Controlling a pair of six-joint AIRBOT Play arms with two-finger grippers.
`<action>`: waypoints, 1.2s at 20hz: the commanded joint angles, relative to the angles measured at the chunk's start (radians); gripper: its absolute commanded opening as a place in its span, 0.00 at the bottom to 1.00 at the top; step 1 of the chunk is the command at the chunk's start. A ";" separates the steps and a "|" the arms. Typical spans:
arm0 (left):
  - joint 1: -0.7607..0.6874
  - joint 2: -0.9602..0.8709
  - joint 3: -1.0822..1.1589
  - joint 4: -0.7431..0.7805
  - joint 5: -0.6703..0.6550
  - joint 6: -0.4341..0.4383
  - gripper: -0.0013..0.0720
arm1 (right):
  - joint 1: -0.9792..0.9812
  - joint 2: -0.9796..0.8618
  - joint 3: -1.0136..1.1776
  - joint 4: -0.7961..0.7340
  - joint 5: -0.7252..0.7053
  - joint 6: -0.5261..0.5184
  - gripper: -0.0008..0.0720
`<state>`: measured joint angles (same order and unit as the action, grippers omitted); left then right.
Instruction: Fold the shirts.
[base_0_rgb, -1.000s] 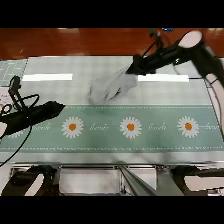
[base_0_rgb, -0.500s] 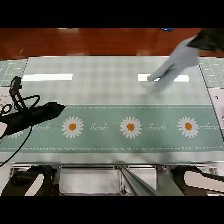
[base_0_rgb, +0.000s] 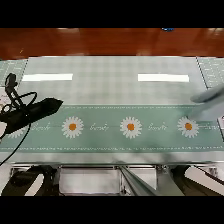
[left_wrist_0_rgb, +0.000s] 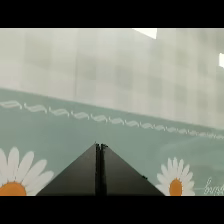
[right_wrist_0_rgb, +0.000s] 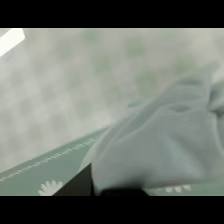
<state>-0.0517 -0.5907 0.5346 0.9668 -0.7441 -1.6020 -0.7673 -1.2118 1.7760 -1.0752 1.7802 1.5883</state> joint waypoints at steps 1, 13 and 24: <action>-0.001 0.000 0.000 0.001 0.084 0.000 0.06 | -0.149 0.118 -0.217 -0.152 0.052 0.009 0.04; -0.001 -0.101 0.000 0.001 0.206 0.023 0.06 | -0.278 0.412 -0.766 -0.818 0.086 0.077 0.51; 0.075 -0.285 0.476 0.001 0.215 0.181 0.05 | -0.211 0.298 -0.566 0.113 -0.252 0.055 0.04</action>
<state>0.0097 -0.8249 0.8349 0.9680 -0.4824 -1.4422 -1.0279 -0.8749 1.1328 -1.5394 1.7348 1.6718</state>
